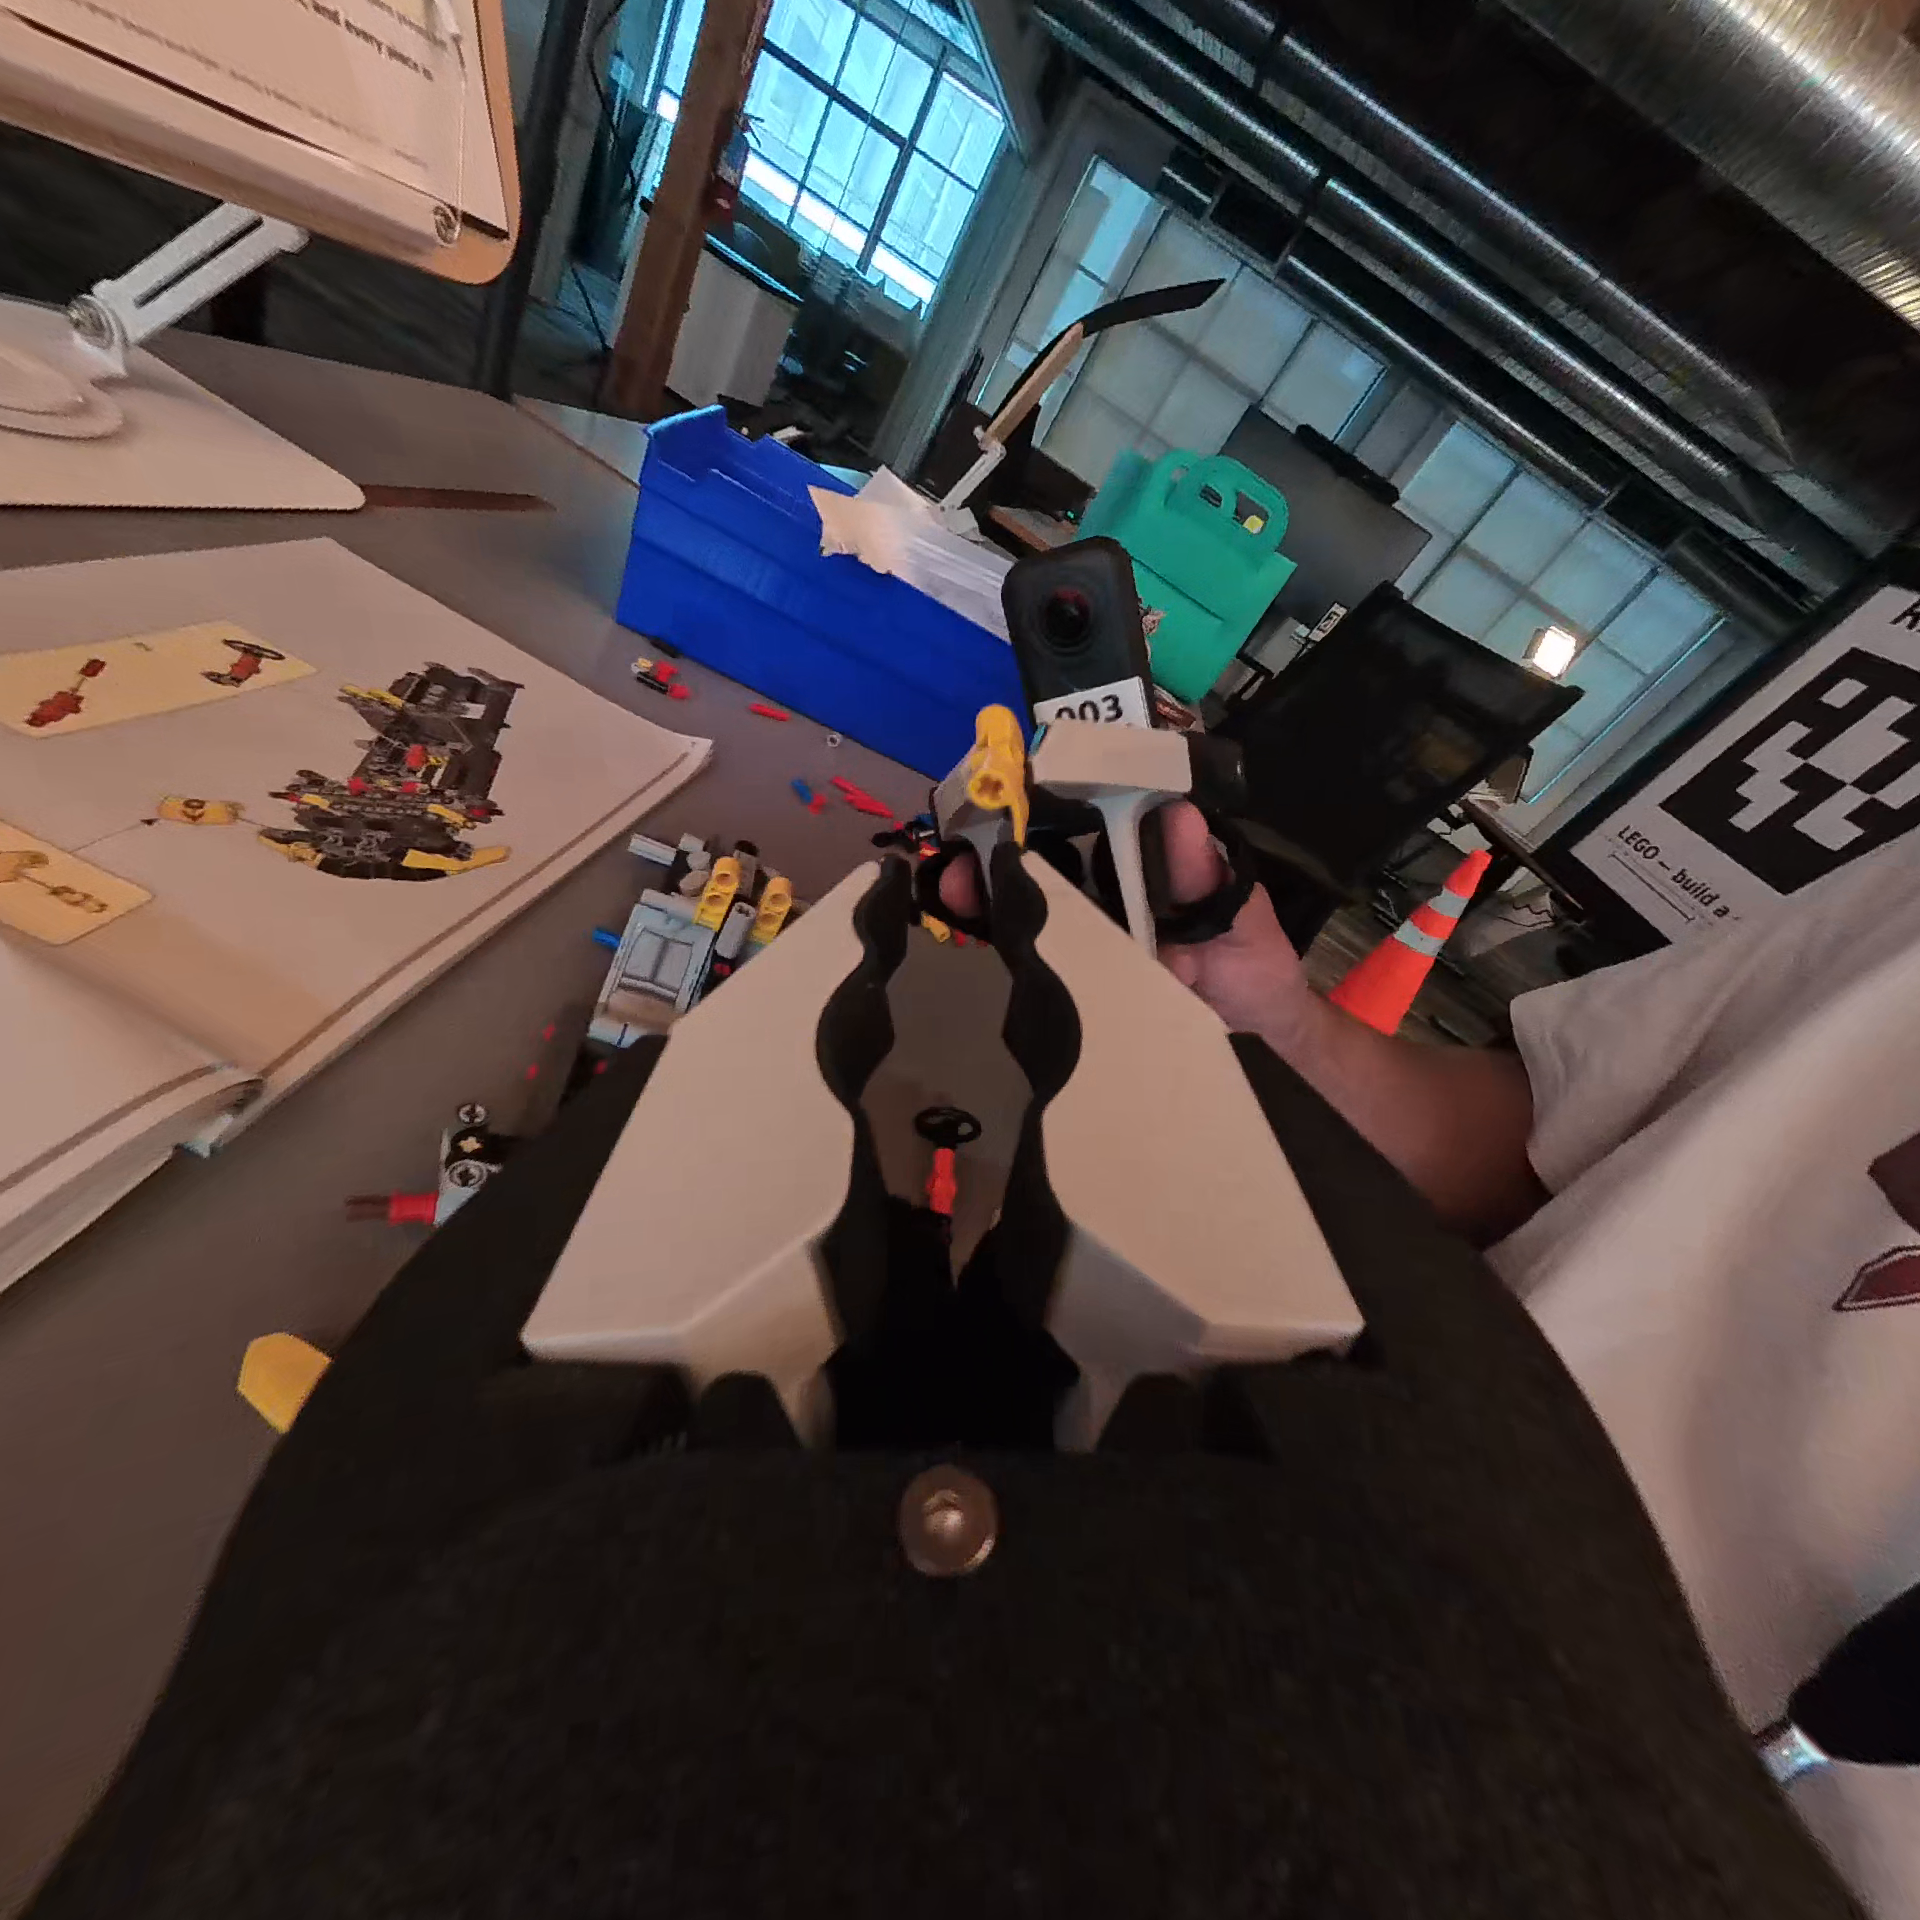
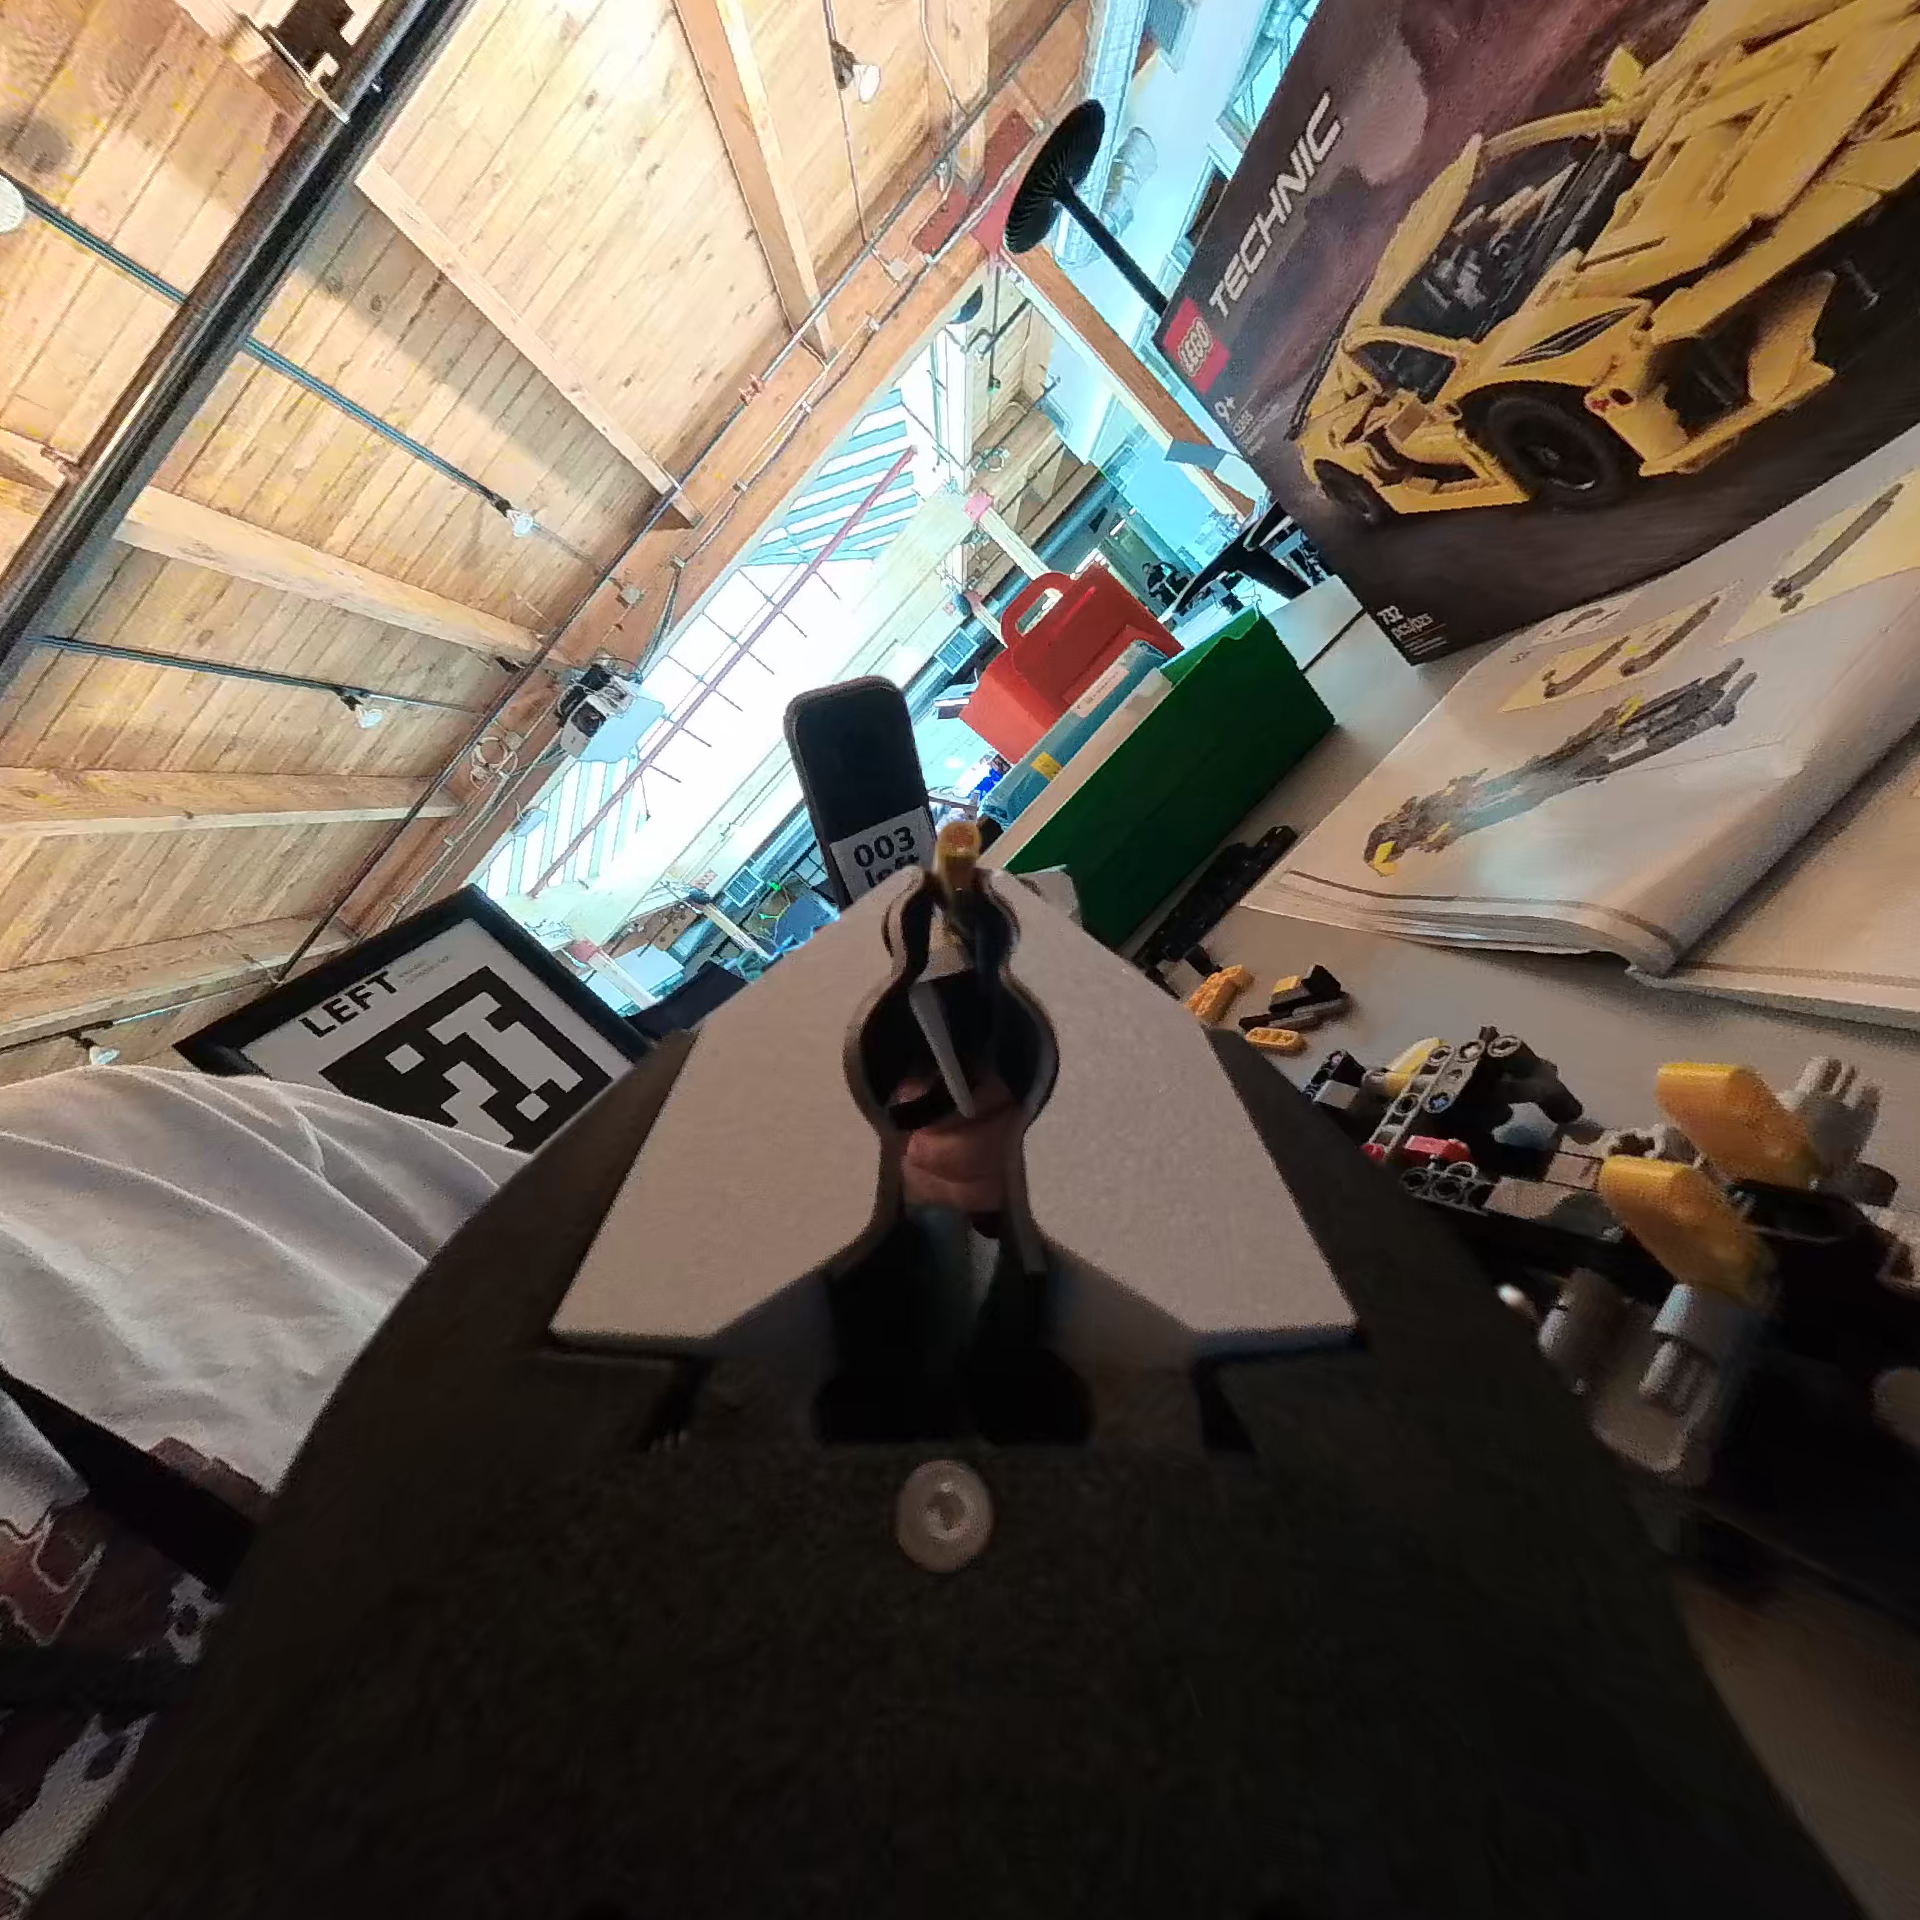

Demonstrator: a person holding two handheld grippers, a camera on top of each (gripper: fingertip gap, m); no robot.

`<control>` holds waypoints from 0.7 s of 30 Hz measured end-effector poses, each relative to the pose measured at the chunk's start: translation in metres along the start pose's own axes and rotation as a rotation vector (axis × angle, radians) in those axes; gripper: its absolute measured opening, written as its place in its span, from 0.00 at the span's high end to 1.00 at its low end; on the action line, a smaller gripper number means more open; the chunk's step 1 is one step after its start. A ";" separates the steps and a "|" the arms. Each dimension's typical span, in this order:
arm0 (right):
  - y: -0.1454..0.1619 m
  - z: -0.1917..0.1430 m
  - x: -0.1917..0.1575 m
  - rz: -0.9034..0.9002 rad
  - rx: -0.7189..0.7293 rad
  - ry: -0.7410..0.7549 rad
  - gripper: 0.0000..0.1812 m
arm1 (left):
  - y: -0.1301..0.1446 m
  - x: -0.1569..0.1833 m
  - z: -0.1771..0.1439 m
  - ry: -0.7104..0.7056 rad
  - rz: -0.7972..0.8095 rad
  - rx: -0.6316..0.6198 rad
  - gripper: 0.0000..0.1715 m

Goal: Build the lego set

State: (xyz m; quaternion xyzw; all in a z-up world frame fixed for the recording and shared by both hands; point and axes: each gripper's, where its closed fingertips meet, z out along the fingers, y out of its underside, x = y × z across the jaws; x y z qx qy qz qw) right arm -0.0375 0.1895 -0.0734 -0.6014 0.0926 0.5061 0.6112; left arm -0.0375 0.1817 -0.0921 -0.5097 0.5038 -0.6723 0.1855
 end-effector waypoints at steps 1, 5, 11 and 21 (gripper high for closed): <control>-0.001 0.000 -0.001 0.001 0.004 -0.003 0.97 | 0.000 0.000 0.000 0.000 -0.002 0.002 0.93; -0.002 0.000 -0.003 -0.017 0.012 -0.006 0.97 | 0.002 -0.003 0.002 -0.011 -0.021 -0.004 0.92; 0.000 0.001 -0.004 -0.017 0.007 -0.009 0.97 | 0.005 -0.003 0.005 -0.018 -0.022 -0.012 0.93; 0.001 0.001 -0.002 -0.027 -0.002 0.005 0.97 | -0.005 0.001 -0.002 0.051 -0.089 0.025 1.00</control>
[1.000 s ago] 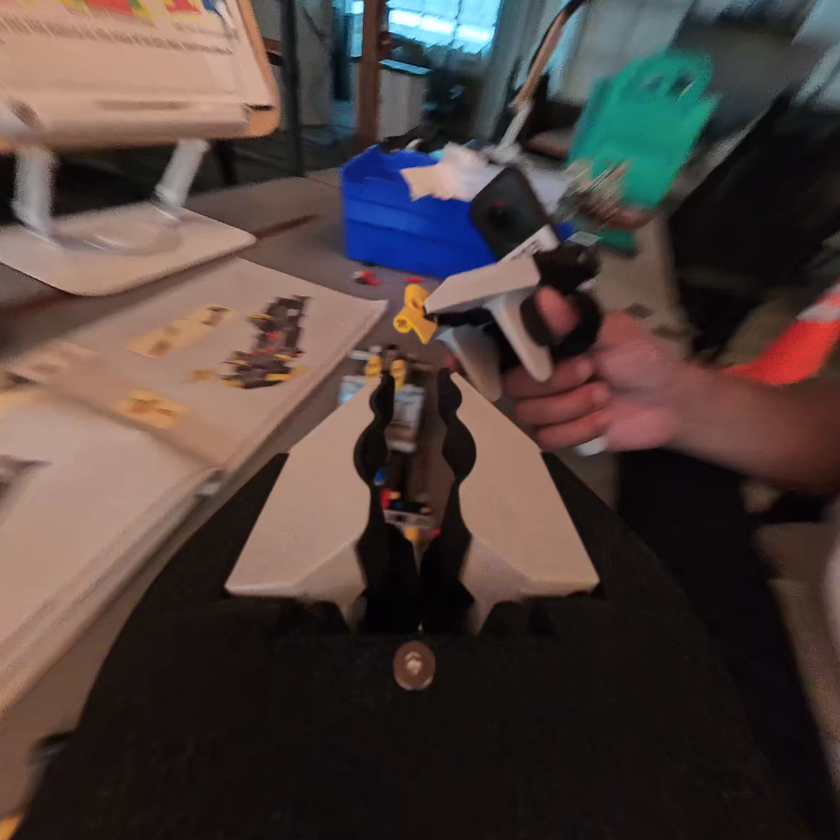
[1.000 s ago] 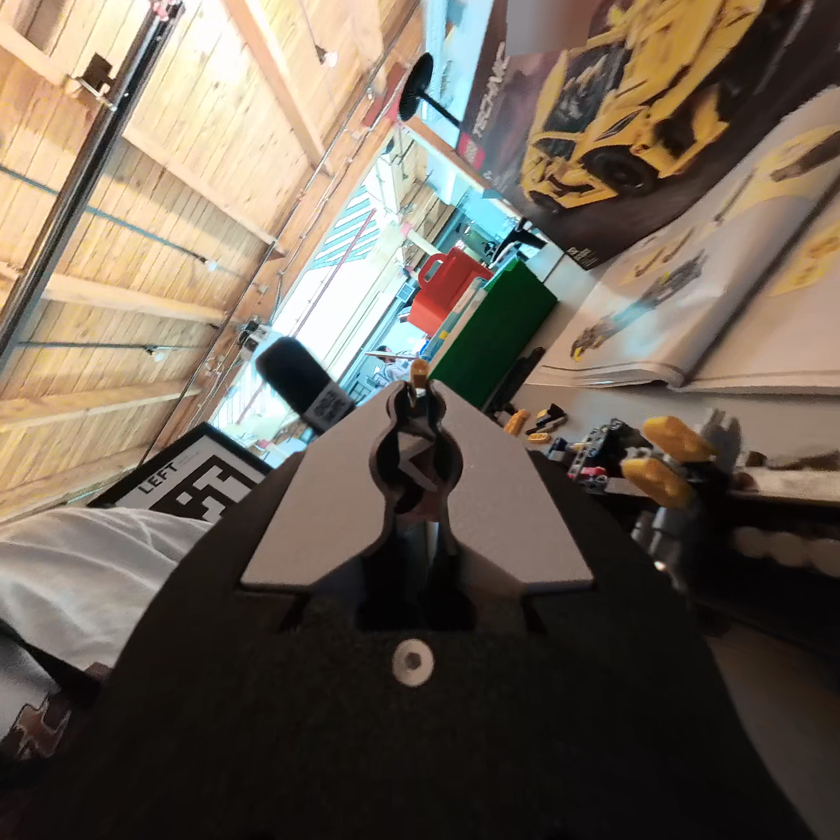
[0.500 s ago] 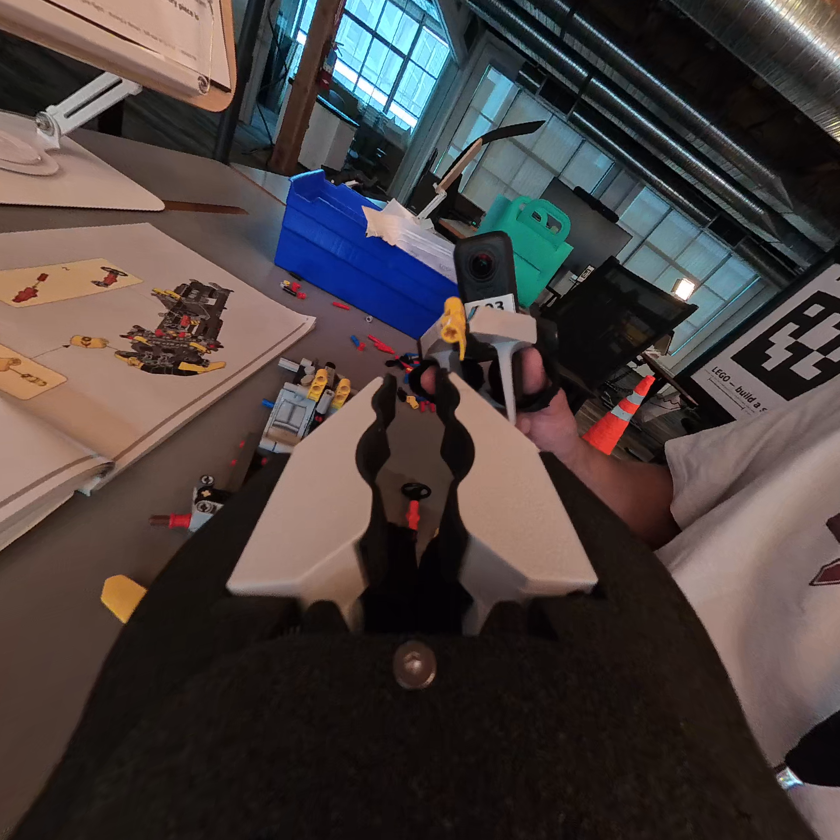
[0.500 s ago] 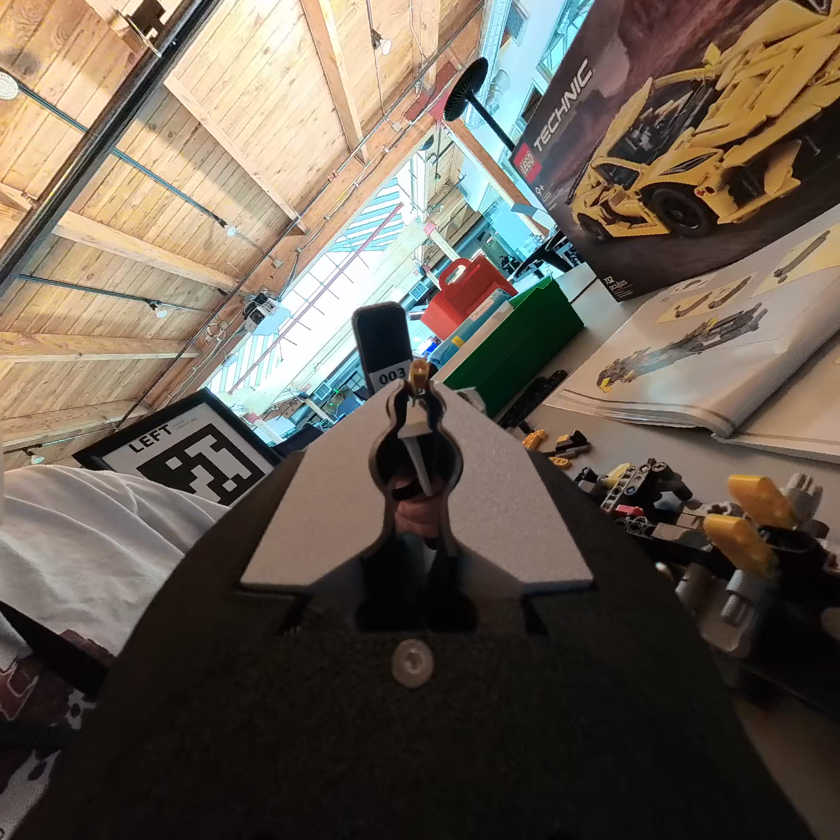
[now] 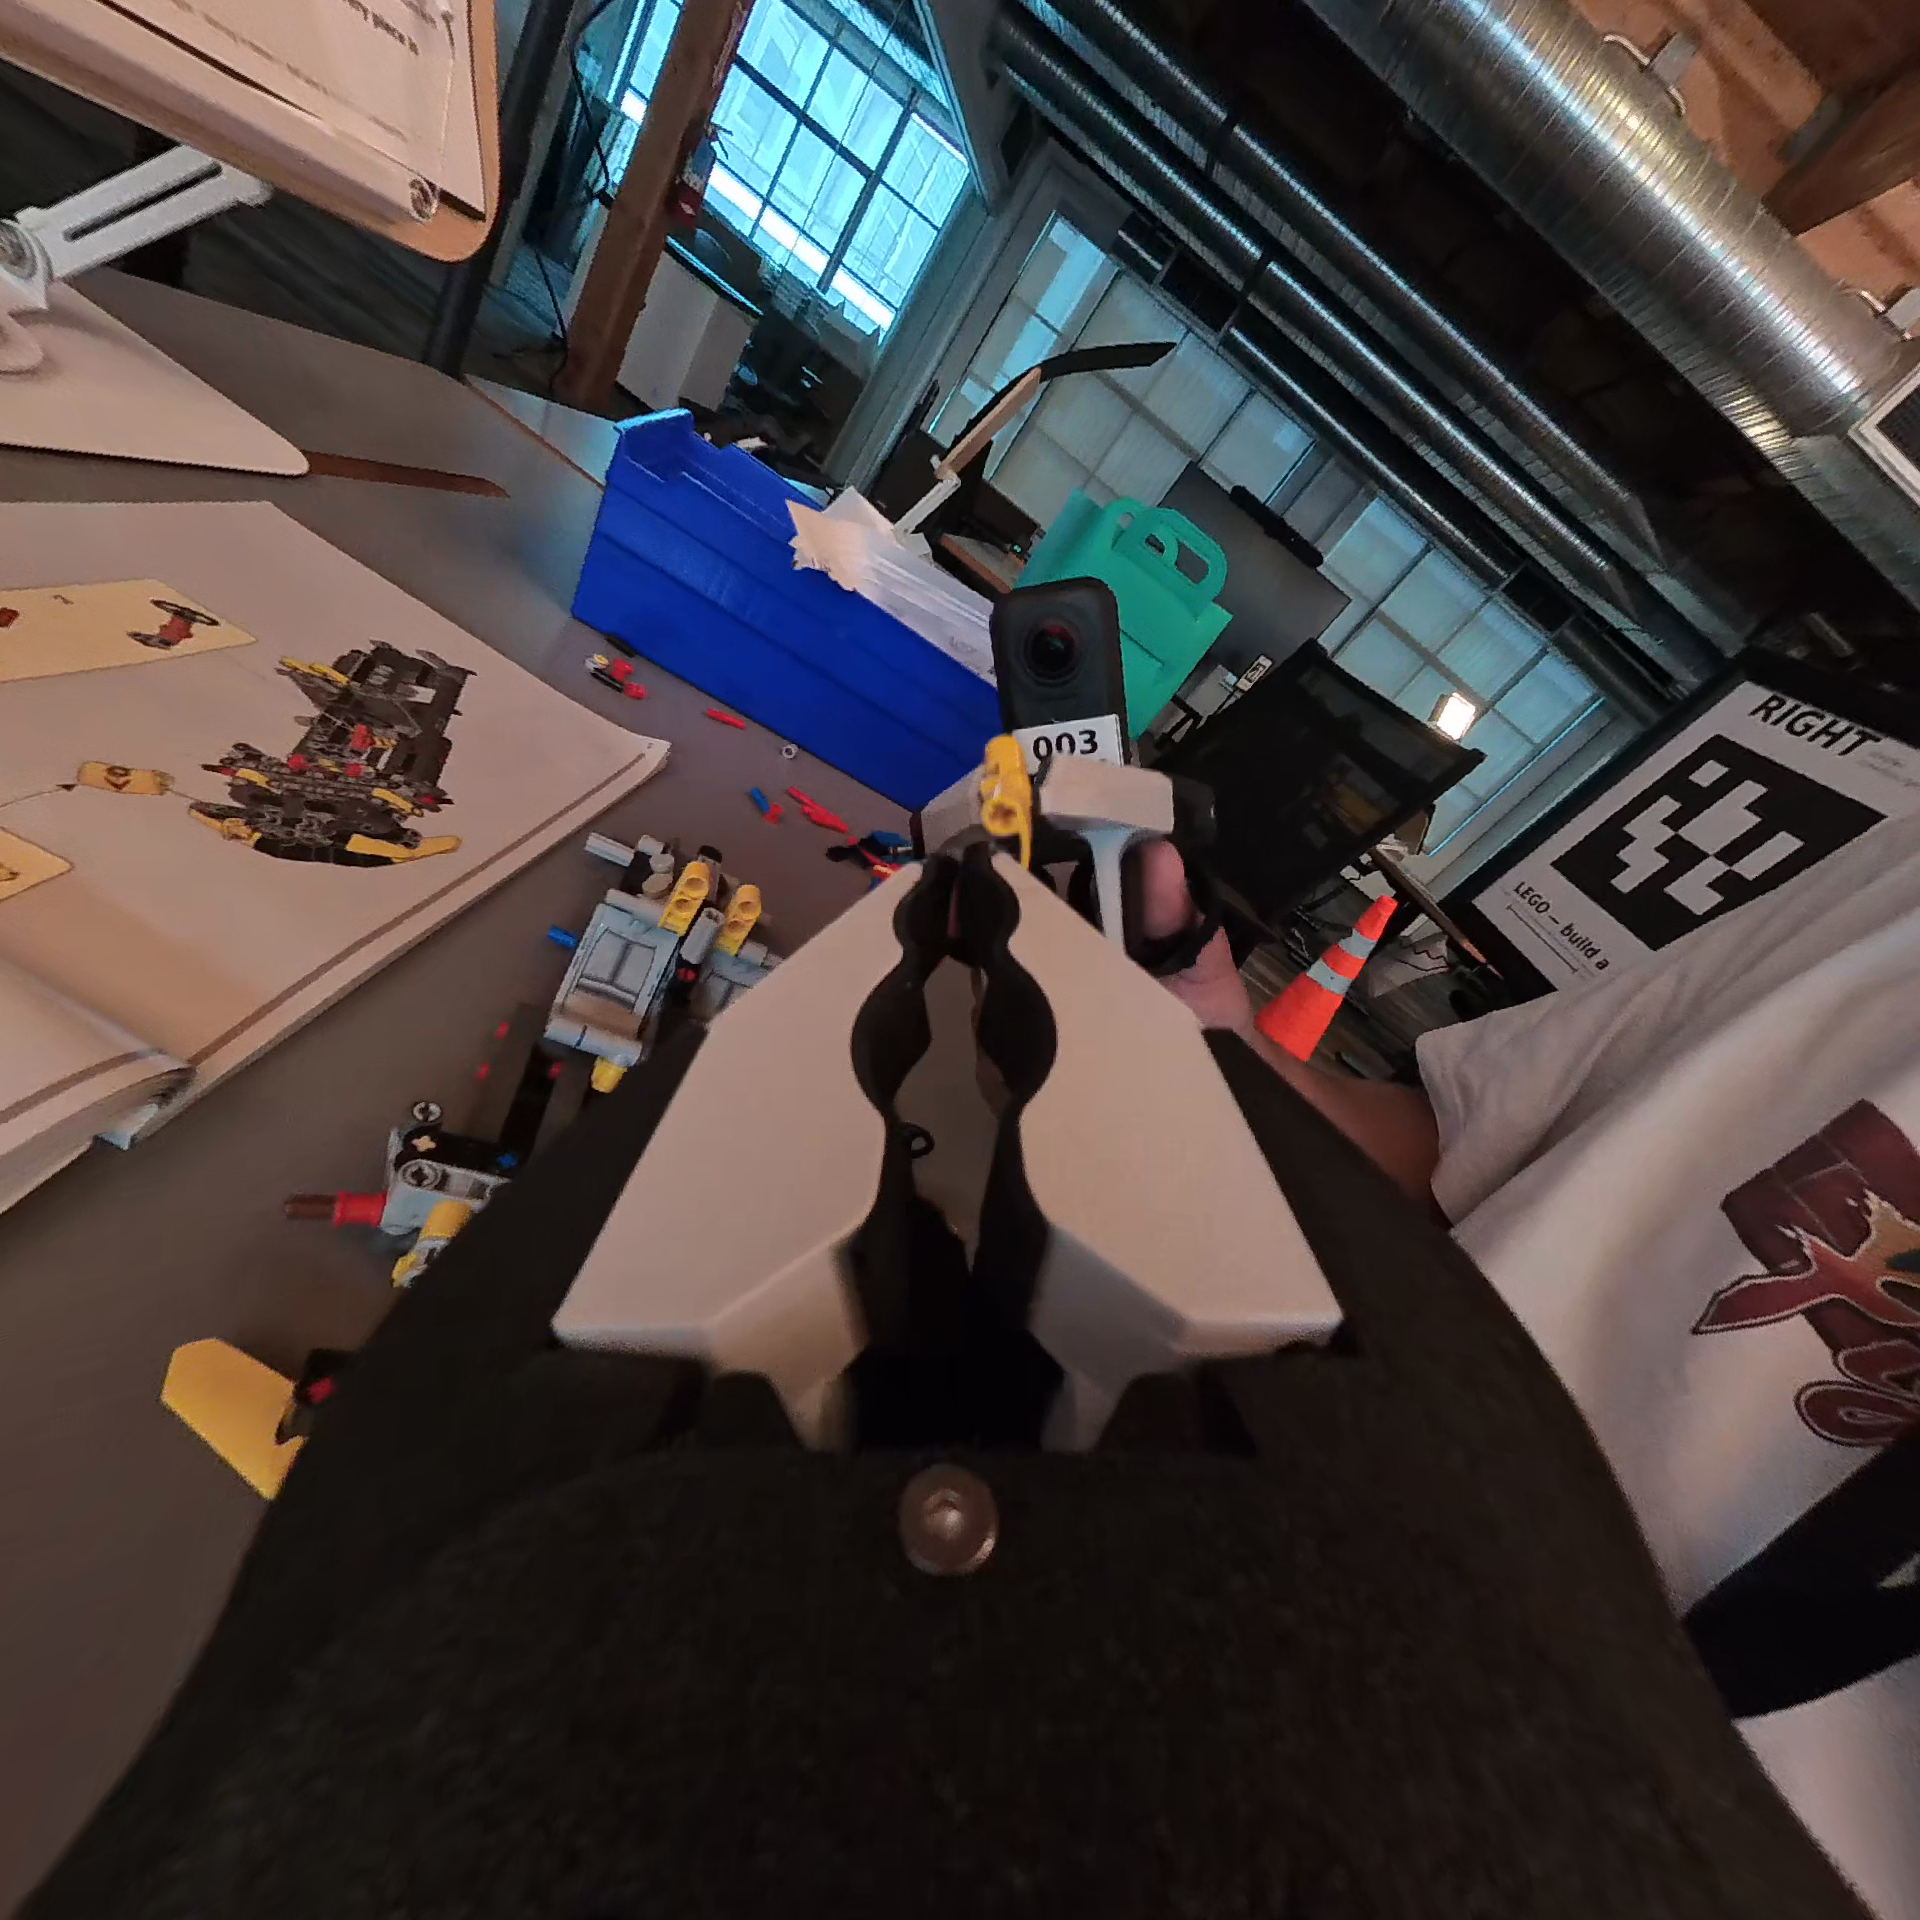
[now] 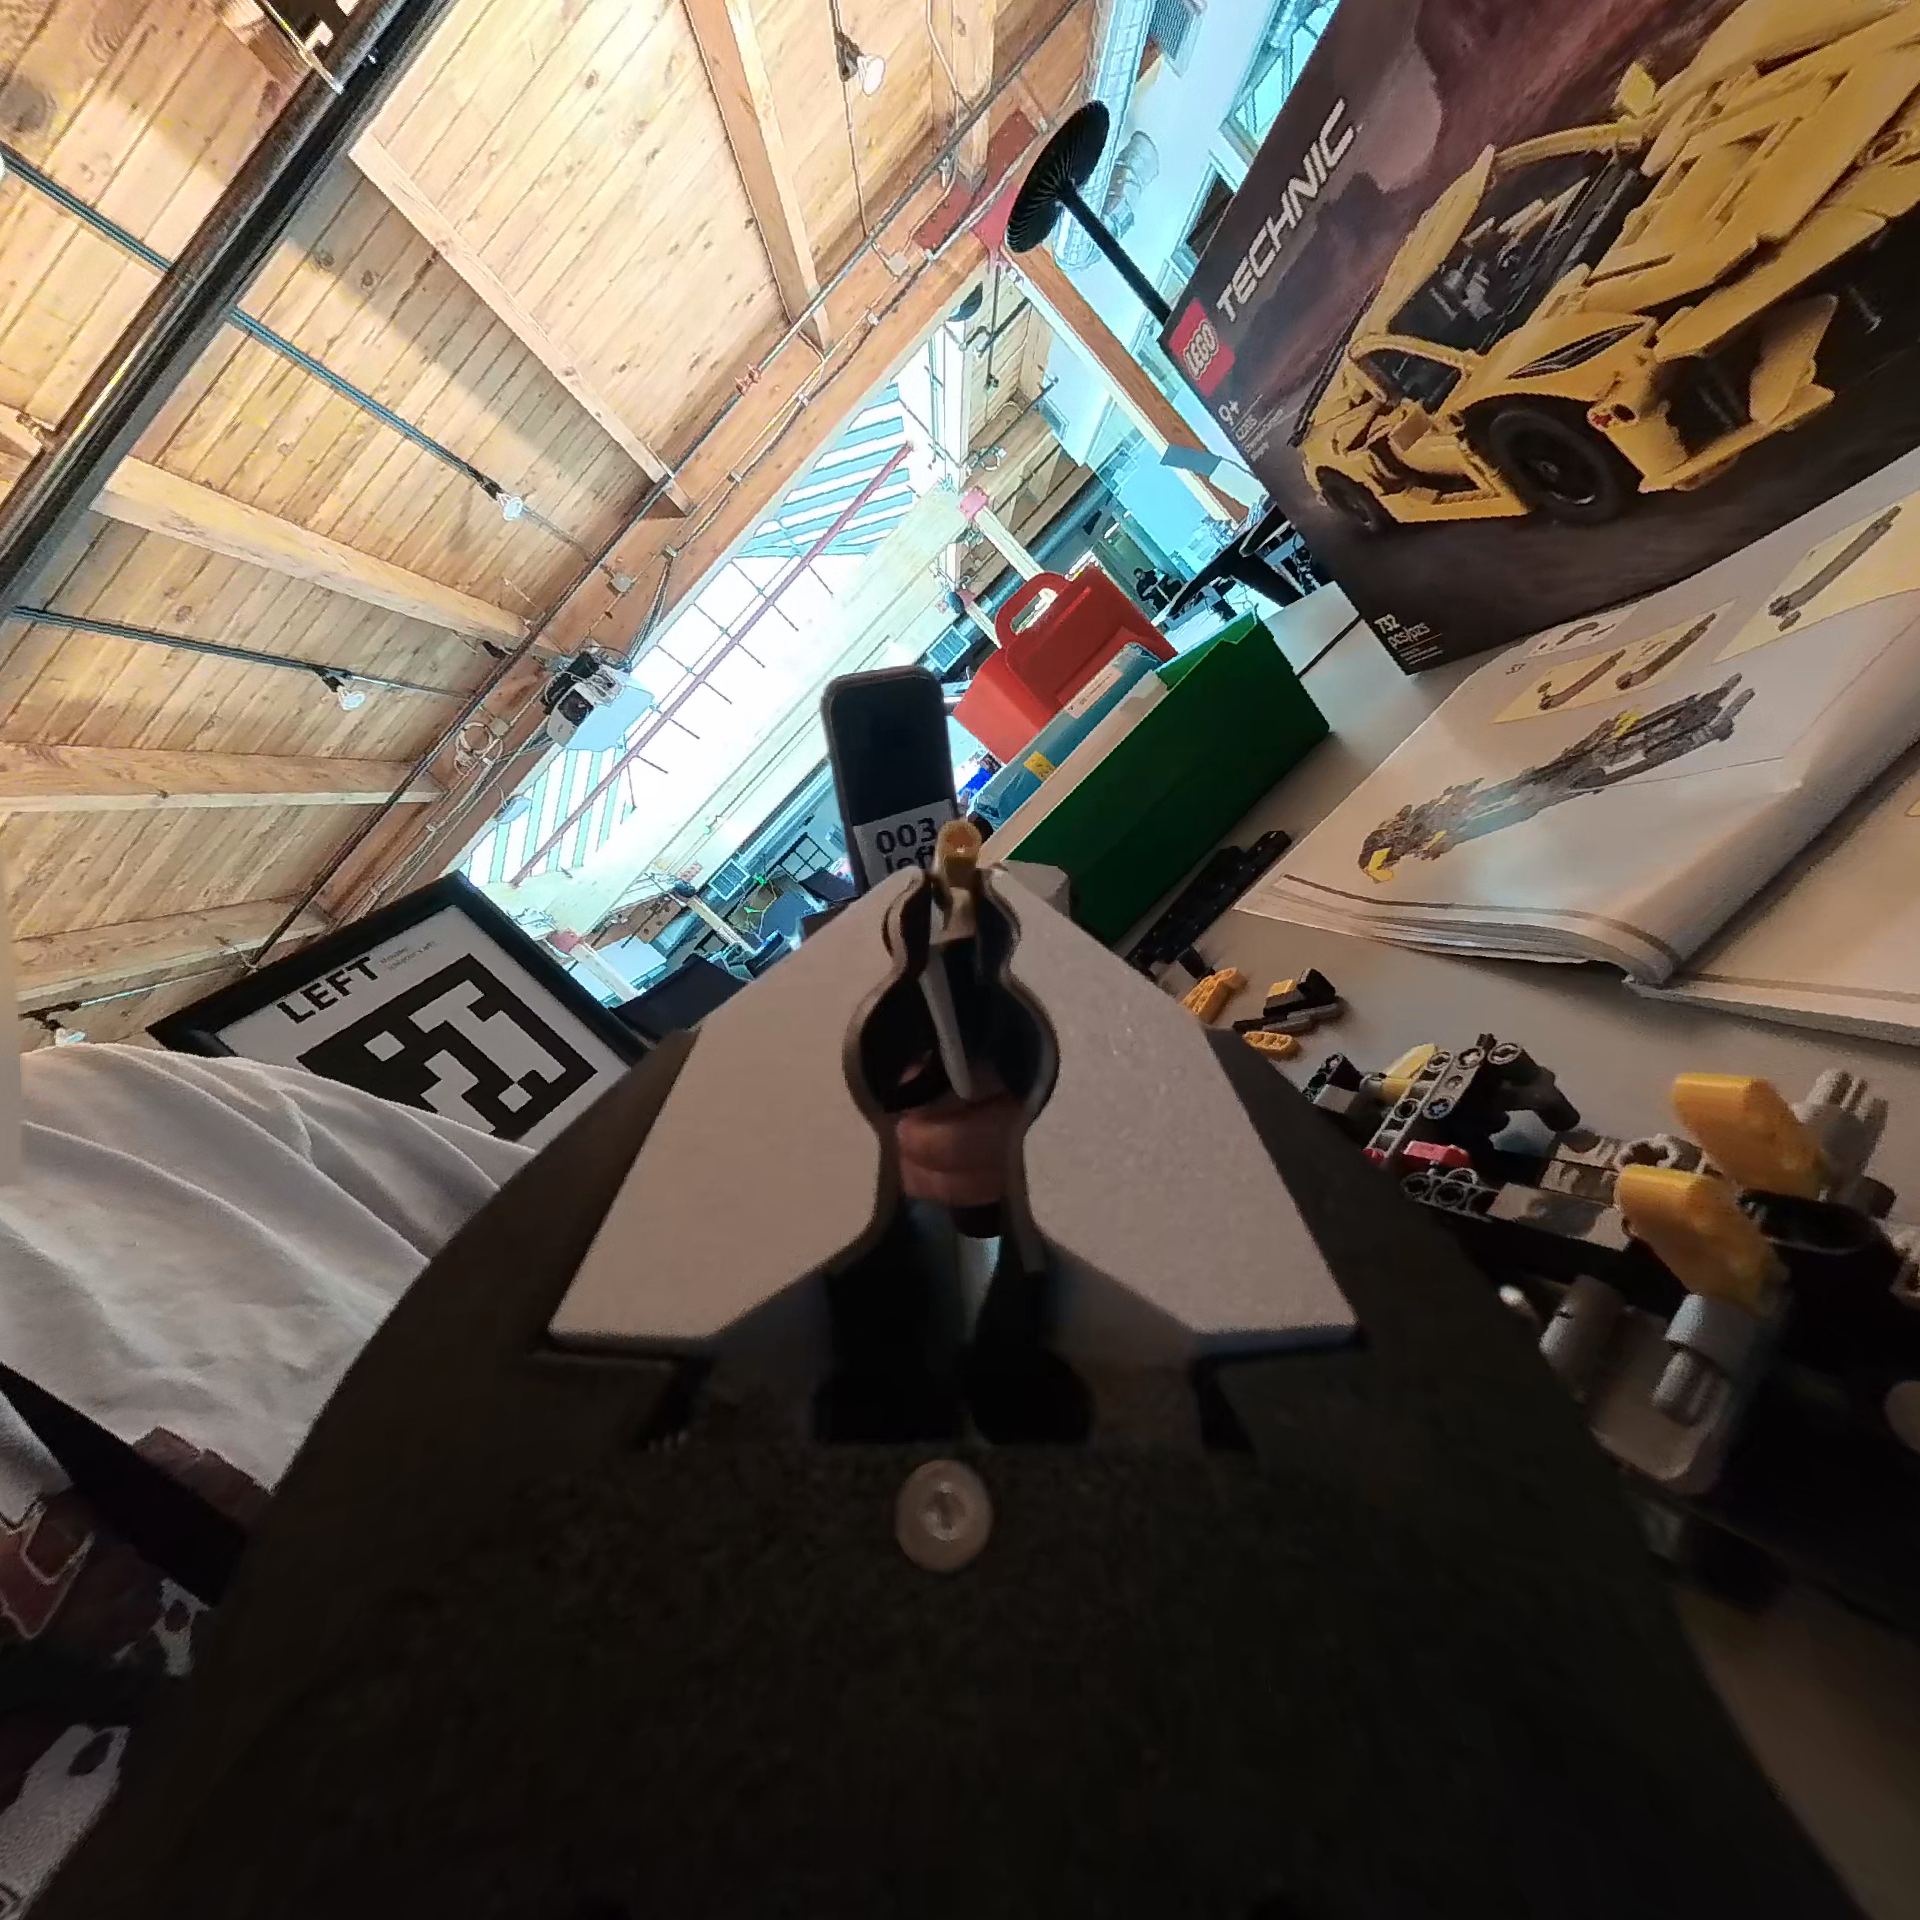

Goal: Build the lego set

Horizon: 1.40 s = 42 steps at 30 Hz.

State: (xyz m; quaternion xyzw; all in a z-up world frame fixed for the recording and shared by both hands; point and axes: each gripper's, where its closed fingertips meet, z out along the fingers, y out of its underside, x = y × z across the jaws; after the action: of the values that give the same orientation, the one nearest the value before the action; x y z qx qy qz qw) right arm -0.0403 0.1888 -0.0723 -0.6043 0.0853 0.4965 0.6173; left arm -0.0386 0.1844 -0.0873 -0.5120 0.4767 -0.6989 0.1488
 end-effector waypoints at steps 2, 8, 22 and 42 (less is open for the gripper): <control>-0.003 -0.002 0.001 0.011 0.014 0.000 0.97 | 0.005 0.002 0.001 0.008 0.013 -0.026 0.98; 0.002 0.001 0.000 0.011 -0.006 -0.003 0.96 | 0.008 0.008 0.008 0.004 0.061 -0.036 0.94; 0.005 0.002 0.001 0.031 -0.022 -0.006 0.97 | -0.005 0.011 -0.002 0.050 0.012 0.025 0.99; 0.015 0.002 -0.002 -0.057 -0.098 0.000 0.96 | -0.012 0.009 -0.016 0.140 -0.146 0.043 1.00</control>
State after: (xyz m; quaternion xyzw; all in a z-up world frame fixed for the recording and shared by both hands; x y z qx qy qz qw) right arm -0.0524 0.1863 -0.0803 -0.6358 0.0437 0.4824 0.6010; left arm -0.0527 0.1920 -0.0729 -0.4918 0.4324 -0.7520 0.0748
